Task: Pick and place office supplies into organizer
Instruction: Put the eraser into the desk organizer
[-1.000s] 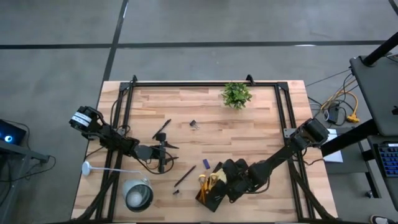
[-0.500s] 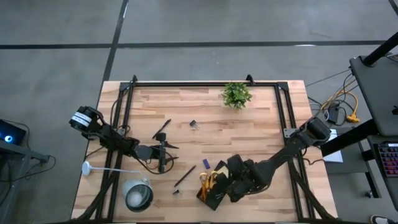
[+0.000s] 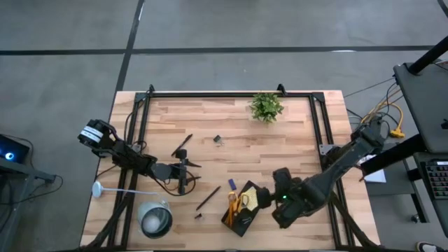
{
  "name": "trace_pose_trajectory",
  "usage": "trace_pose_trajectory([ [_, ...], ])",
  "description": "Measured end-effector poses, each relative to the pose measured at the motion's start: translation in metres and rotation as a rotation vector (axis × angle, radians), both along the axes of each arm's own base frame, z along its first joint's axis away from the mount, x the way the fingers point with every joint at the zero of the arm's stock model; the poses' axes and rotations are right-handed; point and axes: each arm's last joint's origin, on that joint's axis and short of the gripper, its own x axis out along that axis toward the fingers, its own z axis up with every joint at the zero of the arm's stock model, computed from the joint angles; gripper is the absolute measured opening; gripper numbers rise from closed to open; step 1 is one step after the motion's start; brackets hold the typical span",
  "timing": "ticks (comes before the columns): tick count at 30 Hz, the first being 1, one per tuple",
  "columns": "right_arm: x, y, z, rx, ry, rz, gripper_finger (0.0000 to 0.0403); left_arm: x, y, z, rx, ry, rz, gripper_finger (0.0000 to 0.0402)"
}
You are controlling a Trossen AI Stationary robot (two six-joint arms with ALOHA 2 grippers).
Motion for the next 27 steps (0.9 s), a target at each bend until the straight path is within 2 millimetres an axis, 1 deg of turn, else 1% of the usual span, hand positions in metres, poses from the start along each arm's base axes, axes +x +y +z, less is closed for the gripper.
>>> trace_pose_trajectory([
  [3, -0.007, -0.007, 0.011, -0.062, -0.023, 0.024, 0.04, 0.0, 0.0, 0.0, 0.0, 0.0, 0.0, 0.0191],
  [6, -0.01, -0.019, 0.025, -0.101, -0.057, 0.066, 0.04, 0.0, 0.0, 0.0, 0.0, 0.0, 0.0, 0.0191],
  [9, -0.011, -0.023, 0.038, -0.194, -0.095, 0.191, 0.04, 0.0, 0.0, 0.0, 0.0, 0.0, 0.0, 0.0191],
  [13, -0.006, -0.032, 0.049, -0.28, -0.113, 0.32, 0.04, 0.0, 0.0, 0.0, 0.0, 0.0, 0.0, 0.0191],
  [15, 0.001, -0.037, 0.05, -0.297, -0.11, 0.359, 0.04, 0.0, 0.0, 0.0, 0.0, 0.0, 0.0, 0.0191],
  [17, 0.01, -0.043, 0.048, -0.278, -0.098, 0.38, 0.04, 0.0, 0.0, 0.0, 0.0, 0.0, 0.0, 0.0191],
  [21, 0.029, -0.061, 0.044, -0.224, -0.092, 0.357, 0.04, 0.0, 0.0, 0.0, 0.011, 0.001, -0.003, 0.0191],
  [25, 0.042, -0.085, 0.042, -0.236, -0.102, 0.234, 0.04, 0.0, 0.001, 0.0, 0.216, 0.021, -0.061, 0.0191],
  [27, 0.046, -0.096, 0.043, -0.203, -0.117, 0.159, 0.04, 0.0, 0.001, 0.0, 0.263, 0.025, -0.077, 0.0191],
])
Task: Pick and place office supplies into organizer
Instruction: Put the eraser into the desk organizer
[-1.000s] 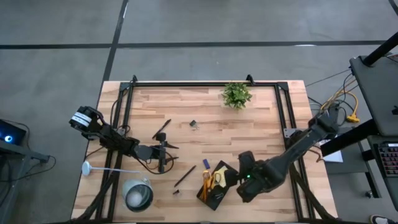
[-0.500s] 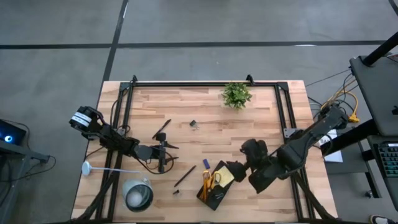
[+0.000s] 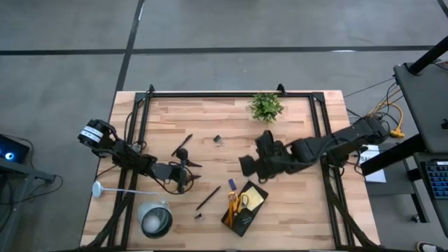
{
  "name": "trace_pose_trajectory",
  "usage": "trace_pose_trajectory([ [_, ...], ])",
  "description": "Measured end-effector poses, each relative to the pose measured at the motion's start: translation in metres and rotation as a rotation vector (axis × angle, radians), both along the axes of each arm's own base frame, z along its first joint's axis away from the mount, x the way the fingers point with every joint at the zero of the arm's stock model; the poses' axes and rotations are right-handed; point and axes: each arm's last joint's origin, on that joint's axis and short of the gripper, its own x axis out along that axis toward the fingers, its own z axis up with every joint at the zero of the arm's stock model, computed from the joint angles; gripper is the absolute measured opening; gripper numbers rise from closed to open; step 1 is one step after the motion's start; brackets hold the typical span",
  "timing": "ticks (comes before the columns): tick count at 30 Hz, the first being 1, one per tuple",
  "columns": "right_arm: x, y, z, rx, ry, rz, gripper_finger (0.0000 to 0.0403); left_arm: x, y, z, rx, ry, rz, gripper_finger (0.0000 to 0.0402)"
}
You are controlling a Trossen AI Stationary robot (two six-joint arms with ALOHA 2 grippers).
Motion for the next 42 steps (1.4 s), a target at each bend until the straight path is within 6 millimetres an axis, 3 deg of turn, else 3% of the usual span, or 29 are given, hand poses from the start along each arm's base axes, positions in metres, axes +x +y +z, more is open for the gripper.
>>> trace_pose_trajectory([
  [6, 0.005, -0.011, 0.007, 0.091, -0.063, -0.111, 0.04, 0.001, 0.0, 0.001, -0.013, -0.006, 0.0, 0.0191],
  [12, 0.009, -0.028, 0.006, 0.023, -0.078, -0.188, 0.04, 0.014, -0.006, 0.011, -0.57, -0.107, 0.152, 0.0191],
  [17, 0.022, -0.041, -0.008, -0.058, -0.001, -0.16, 0.04, 0.025, -0.01, 0.023, -0.967, -0.186, 0.248, 0.0191],
  [19, 0.027, -0.043, -0.011, -0.04, 0.035, -0.079, 0.04, 0.028, -0.012, 0.028, -1.131, -0.221, 0.274, 0.0191],
  [23, 0.038, -0.045, -0.018, 0.157, 0.088, 0.161, 0.04, 0.033, -0.012, 0.037, -1.333, -0.28, 0.295, 0.0191],
  [31, 0.045, -0.066, -0.02, 0.319, 0.094, 0.314, 0.04, 0.032, -0.012, 0.033, -1.405, -0.198, 0.266, 0.0191],
  [35, 0.047, -0.074, -0.019, 0.394, 0.065, 0.273, 0.04, 0.034, -0.014, 0.039, -1.466, -0.209, 0.211, 0.0191],
  [39, 0.048, -0.075, -0.02, 0.381, 0.06, 0.235, 0.04, 0.036, -0.013, 0.044, -1.414, -0.255, 0.192, 0.0191],
  [42, 0.052, -0.076, -0.027, 0.417, 0.076, 0.182, 0.04, 0.036, -0.01, 0.049, -1.533, -0.289, 0.206, 0.0191],
])
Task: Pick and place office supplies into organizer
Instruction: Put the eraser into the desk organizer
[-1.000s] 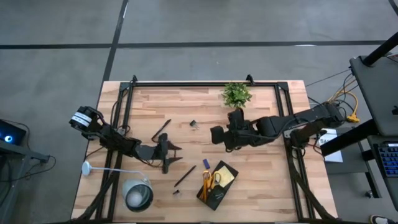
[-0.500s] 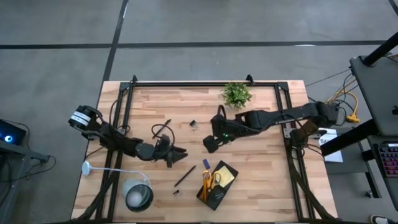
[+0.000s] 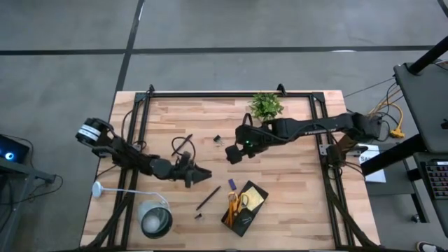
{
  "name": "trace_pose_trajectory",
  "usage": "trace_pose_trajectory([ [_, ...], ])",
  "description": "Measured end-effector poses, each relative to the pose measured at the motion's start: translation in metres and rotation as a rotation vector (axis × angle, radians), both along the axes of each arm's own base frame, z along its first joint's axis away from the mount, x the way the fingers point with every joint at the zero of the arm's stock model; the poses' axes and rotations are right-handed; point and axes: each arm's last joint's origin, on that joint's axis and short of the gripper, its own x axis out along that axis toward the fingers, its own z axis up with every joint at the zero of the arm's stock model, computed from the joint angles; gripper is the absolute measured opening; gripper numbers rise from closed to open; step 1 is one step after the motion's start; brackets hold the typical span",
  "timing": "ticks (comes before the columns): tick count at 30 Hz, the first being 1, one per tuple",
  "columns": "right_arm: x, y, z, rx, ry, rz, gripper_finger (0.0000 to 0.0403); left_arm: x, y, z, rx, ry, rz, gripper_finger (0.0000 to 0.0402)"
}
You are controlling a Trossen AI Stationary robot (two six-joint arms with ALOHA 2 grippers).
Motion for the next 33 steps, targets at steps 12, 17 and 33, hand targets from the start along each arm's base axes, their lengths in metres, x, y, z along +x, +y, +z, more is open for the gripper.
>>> trace_pose_trajectory([
  [12, 0.008, 0.008, -0.014, 0.0, 0.032, 0.062, 0.0346, -0.024, 0.028, 0.029, 0.069, -0.201, 0.103, 0.0191],
  [17, 0.01, 0.012, -0.013, -0.015, 0.004, 0.11, 0.0324, -0.041, 0.045, 0.045, 0.138, -0.264, 0.323, 0.0191],
  [33, 0.041, 0.02, -0.055, 0.182, 0.14, 0.039, 0.0311, -0.083, 0.055, 0.1, 0.222, -0.603, 0.274, 0.0191],
])
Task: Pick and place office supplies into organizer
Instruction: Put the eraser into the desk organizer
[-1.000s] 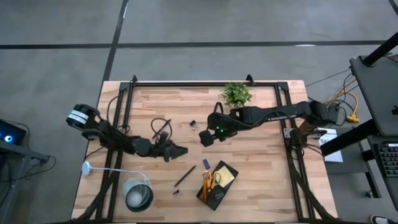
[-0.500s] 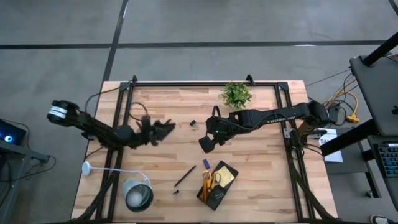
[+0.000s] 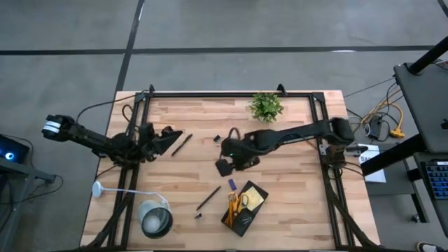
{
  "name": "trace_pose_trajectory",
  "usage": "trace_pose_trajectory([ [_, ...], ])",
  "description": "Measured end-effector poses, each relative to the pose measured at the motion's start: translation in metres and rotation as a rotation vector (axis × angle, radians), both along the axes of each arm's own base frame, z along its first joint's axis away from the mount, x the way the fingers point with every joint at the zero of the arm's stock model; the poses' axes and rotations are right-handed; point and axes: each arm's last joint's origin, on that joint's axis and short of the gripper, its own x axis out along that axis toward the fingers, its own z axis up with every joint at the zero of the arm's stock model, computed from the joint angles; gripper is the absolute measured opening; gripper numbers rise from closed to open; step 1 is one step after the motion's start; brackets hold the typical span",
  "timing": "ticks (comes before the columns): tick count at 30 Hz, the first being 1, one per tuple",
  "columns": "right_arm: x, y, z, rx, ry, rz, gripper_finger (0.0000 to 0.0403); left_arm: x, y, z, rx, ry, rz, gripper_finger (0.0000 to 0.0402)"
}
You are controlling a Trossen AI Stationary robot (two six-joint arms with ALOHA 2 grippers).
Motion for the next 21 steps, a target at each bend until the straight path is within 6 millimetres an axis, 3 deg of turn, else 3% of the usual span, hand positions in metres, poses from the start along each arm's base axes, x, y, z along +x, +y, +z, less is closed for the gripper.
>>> trace_pose_trajectory([
  [4, 0.019, 0.004, -0.026, -0.027, 0.057, 0.053, 0.0308, -0.005, -0.001, 0.004, 0.038, -0.028, -0.058, 0.0191],
  [15, 0.053, 0.011, -0.042, -0.07, 0.299, 0.188, 0.0297, -0.012, -0.002, 0.01, 0.081, -0.081, -0.129, 0.0191],
  [21, 0.077, 0.017, -0.051, -0.026, 0.277, 0.196, 0.0299, -0.013, -0.002, 0.011, 0.083, -0.087, -0.132, 0.0191],
])
